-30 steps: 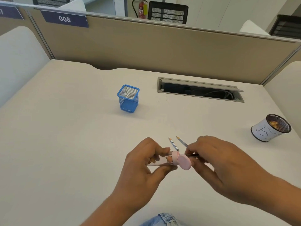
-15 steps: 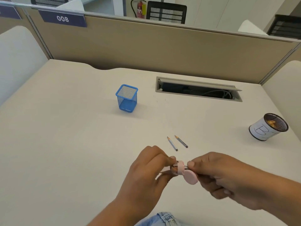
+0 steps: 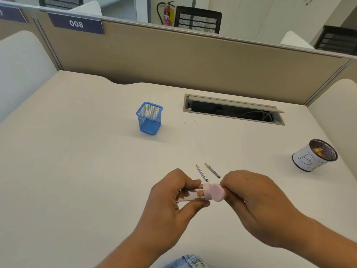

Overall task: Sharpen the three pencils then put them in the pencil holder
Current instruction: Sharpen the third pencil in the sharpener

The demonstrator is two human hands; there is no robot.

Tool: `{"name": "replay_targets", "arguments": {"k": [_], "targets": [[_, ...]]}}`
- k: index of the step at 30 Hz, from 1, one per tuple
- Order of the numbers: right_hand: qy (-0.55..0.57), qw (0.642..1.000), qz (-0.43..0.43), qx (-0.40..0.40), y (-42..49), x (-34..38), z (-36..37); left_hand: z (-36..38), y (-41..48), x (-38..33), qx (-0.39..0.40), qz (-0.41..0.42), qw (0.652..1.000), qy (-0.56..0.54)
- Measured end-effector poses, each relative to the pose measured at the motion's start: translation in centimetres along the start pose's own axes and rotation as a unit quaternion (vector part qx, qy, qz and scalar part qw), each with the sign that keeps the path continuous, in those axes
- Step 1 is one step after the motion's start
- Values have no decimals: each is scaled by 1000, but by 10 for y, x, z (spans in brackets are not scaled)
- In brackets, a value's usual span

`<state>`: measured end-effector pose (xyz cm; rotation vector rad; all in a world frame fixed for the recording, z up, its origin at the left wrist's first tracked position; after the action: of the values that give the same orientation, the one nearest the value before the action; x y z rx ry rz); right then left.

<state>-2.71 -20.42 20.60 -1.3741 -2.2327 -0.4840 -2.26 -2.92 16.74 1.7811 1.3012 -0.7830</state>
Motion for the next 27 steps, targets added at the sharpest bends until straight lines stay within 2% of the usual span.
{"name": "replay_targets", "arguments": {"k": [2,3,5,6,7,8,9,11,14,15,17,19,22,24,26,27], "targets": [[164,975,148,18,-1,-9,8,2,-1,-3,-34,79,995,47],[243,941,234,37,-4,-13,11,4,-3,-4,-48,112,991,62],[400,832,373,87,-10,-18,17,10,-8,-4,-64,166,980,89],[461,780,410,101,-12,-18,20,12,-9,-4,-65,183,976,103],[488,752,429,111,-14,-17,21,14,-10,-2,-59,186,974,110],[490,751,429,114,-15,-17,23,15,-9,0,-46,173,978,107],[473,770,413,113,-14,-17,24,15,-7,3,-33,148,984,91],[412,832,357,100,-10,-15,21,14,-4,7,-10,85,995,48],[269,935,220,73,-3,-8,6,10,-4,9,1,11,1000,5],[213,961,163,65,-3,-6,1,9,-4,9,1,-9,1000,-4],[28,998,38,44,-3,-1,-8,6,-5,10,8,-47,998,-35],[-110,992,-62,29,-1,4,-9,5,-6,9,18,-73,995,-60],[-139,985,-103,22,0,4,-5,7,-8,5,4,-69,996,-60],[-76,995,-54,19,-2,5,-2,7,-8,2,-35,-16,999,-29],[34,997,56,29,-2,-3,4,7,-8,-2,-73,66,995,14],[120,983,133,48,-3,-9,7,8,-8,-3,-88,108,989,41]]}}
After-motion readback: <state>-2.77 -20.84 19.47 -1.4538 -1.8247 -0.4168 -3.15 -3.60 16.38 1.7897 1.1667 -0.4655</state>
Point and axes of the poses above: each hand's wrist, its own y-axis towards the middle knuckle, its own z-axis out of the palm, x = y × z, the point moved 4 cm from there along y, towards the middle knuckle, and after that the axes turned 12 degrees about y, right-handed, at the moved point
